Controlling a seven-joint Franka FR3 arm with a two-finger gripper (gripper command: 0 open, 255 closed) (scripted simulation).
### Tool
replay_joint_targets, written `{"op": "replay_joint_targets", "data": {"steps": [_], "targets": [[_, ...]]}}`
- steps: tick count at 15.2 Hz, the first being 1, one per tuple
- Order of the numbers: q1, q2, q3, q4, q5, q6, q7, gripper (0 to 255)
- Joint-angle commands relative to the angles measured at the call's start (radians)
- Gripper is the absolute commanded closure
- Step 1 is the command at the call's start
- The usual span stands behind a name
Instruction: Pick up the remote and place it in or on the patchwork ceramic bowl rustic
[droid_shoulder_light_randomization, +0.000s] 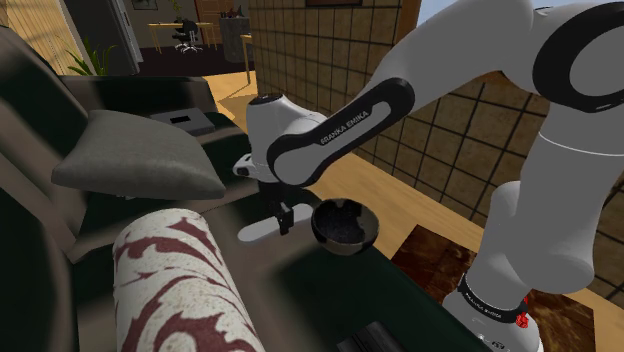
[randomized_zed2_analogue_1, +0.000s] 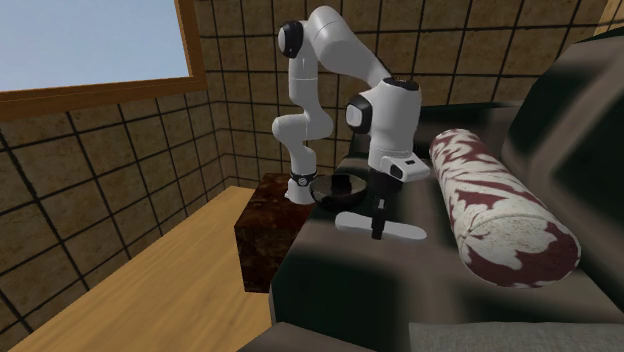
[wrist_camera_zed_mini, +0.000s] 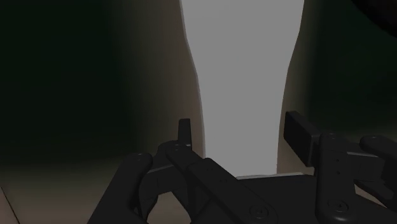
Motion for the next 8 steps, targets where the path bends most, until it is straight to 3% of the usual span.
{"op": "replay_joint_targets", "data": {"steps": [1,8], "targets": [[0.0,-0.016,0.001,0.008,0.002,-0.024,-0.001,255],[0.0,-0.058,0.001,0.057,0.009,-0.115,-0.007,255]]}}
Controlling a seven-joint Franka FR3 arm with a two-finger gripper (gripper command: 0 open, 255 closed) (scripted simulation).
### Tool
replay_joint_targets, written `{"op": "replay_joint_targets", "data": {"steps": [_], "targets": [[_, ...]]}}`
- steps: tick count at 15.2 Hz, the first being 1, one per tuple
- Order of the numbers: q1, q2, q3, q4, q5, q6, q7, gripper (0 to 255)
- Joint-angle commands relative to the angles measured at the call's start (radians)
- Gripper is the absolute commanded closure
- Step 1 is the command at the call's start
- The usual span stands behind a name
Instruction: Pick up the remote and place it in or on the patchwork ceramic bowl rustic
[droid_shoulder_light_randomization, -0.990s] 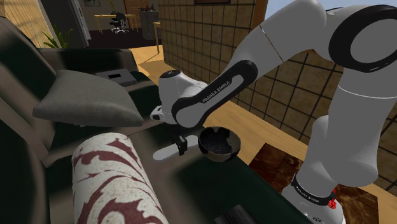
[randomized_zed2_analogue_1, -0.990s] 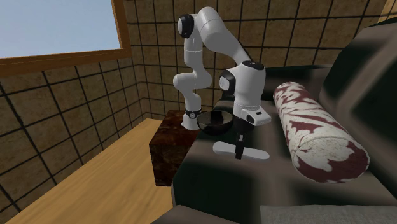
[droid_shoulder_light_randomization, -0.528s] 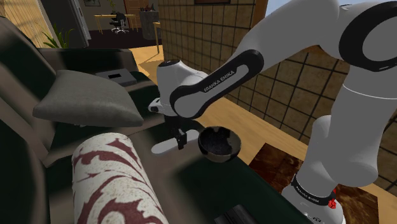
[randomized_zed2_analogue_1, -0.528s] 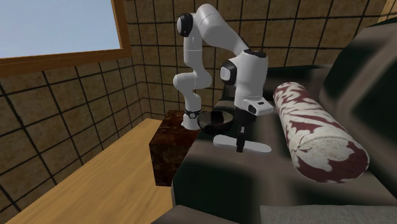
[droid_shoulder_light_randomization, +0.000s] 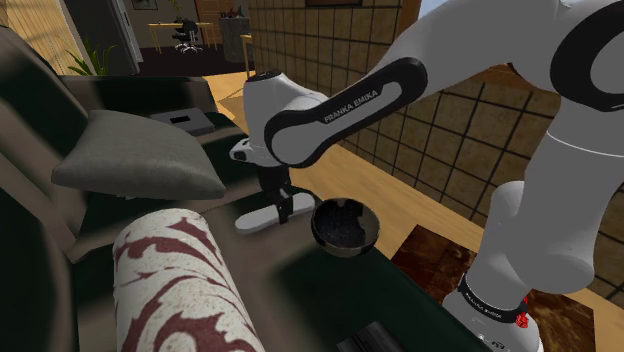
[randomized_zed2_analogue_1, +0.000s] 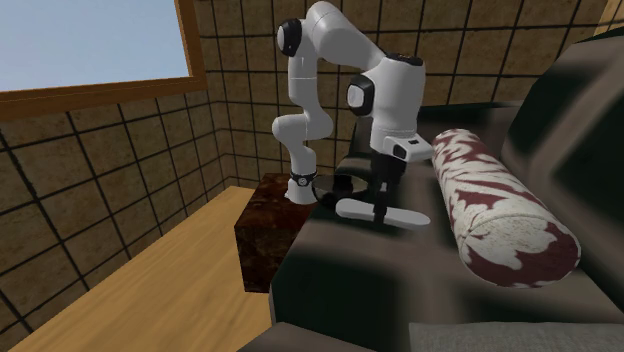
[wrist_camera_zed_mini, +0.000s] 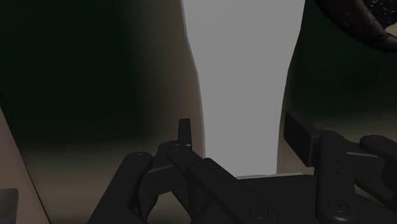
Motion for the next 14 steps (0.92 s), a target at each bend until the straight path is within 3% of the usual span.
{"op": "replay_joint_targets", "data": {"steps": [1,14], "targets": [[0.0,-0.013,0.0,0.015,0.002,-0.028,-0.001,255],[0.0,-0.061,-0.001,0.137,0.009,-0.198,-0.008,255]]}}
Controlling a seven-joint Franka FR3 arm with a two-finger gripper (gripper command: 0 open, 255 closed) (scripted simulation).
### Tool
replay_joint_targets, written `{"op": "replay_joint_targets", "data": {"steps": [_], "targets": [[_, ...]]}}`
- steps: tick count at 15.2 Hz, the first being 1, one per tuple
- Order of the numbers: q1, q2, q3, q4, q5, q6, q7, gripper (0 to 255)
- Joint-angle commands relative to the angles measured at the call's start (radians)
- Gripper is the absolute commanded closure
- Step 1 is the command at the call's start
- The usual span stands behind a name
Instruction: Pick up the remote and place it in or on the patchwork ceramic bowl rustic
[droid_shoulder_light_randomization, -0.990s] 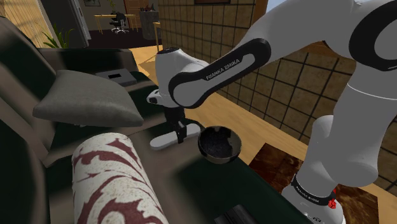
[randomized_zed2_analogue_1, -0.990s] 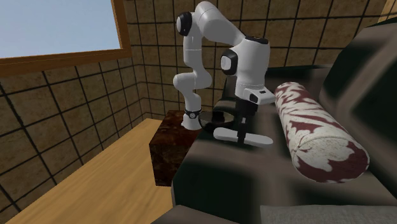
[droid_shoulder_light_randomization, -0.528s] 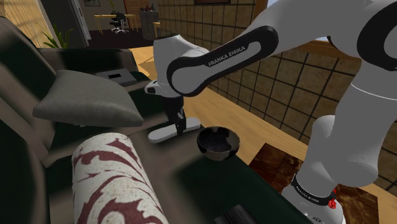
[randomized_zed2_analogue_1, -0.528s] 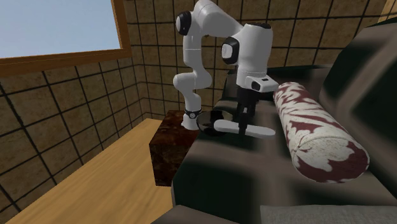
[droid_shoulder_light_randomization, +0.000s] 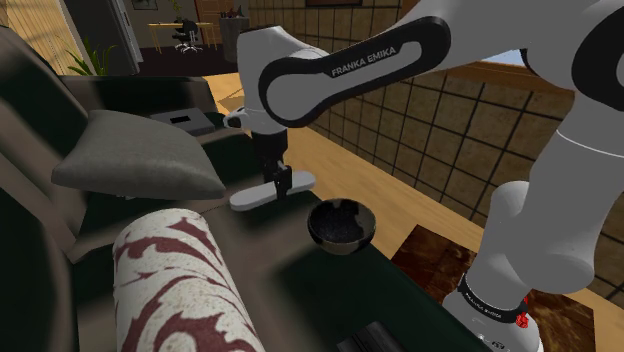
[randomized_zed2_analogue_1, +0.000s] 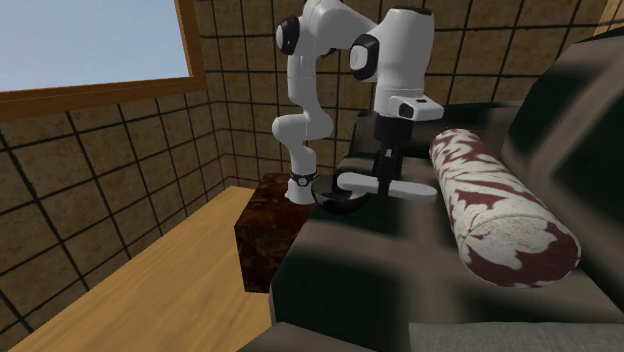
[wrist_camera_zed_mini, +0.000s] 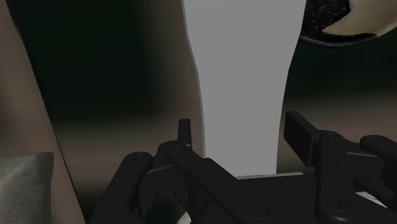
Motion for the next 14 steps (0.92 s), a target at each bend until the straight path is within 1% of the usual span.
{"op": "replay_joint_targets", "data": {"steps": [1,3,9,14], "targets": [[0.0,-0.003,0.0,0.022,0.0,-0.025,-0.001,255],[0.0,-0.006,0.0,0.037,0.001,-0.043,-0.002,255],[-0.009,-0.246,-0.022,-0.211,0.019,-0.034,-0.041,255],[-0.014,-0.452,-0.045,-0.386,0.022,-0.064,-0.074,255]]}}
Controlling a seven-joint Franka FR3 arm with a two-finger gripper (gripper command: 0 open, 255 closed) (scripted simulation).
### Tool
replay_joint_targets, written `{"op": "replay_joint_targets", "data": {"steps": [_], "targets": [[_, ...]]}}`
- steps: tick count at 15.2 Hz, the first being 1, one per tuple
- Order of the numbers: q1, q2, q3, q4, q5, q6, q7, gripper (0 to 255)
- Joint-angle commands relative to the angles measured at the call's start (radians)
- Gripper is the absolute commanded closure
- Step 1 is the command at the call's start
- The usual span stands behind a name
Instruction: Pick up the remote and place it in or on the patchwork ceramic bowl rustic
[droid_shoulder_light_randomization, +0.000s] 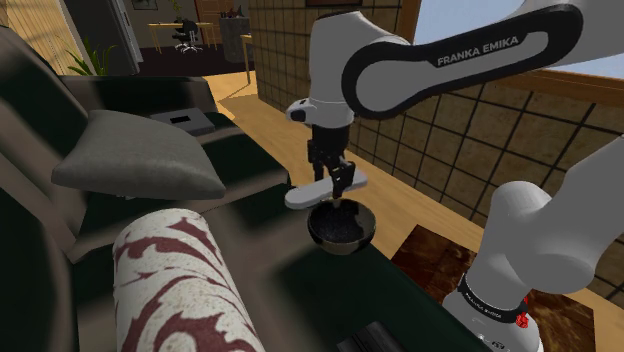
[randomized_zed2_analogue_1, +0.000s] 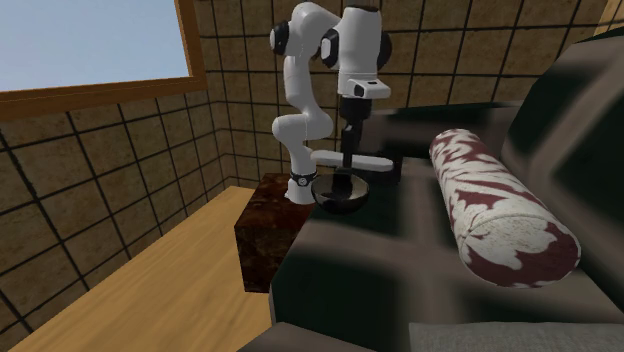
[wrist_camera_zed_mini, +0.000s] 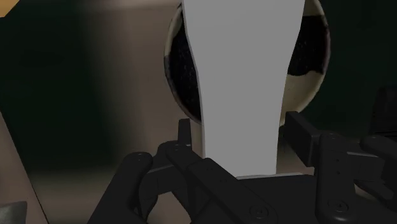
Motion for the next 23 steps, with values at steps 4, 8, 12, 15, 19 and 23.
{"op": "replay_joint_targets", "data": {"steps": [4,8,12,15,19,23], "targets": [[-0.006,-0.154,-0.023,-0.14,-0.005,-0.013,-0.028,255],[-0.006,-0.145,-0.022,-0.188,-0.004,0.043,-0.027,255],[-0.005,-0.132,-0.021,-0.233,-0.004,0.102,-0.027,255],[-0.005,-0.119,-0.02,-0.265,-0.004,0.147,-0.026,255],[-0.005,-0.112,-0.02,-0.278,-0.004,0.167,-0.025,255],[-0.005,-0.112,-0.02,-0.278,-0.004,0.167,-0.025,255]]}}
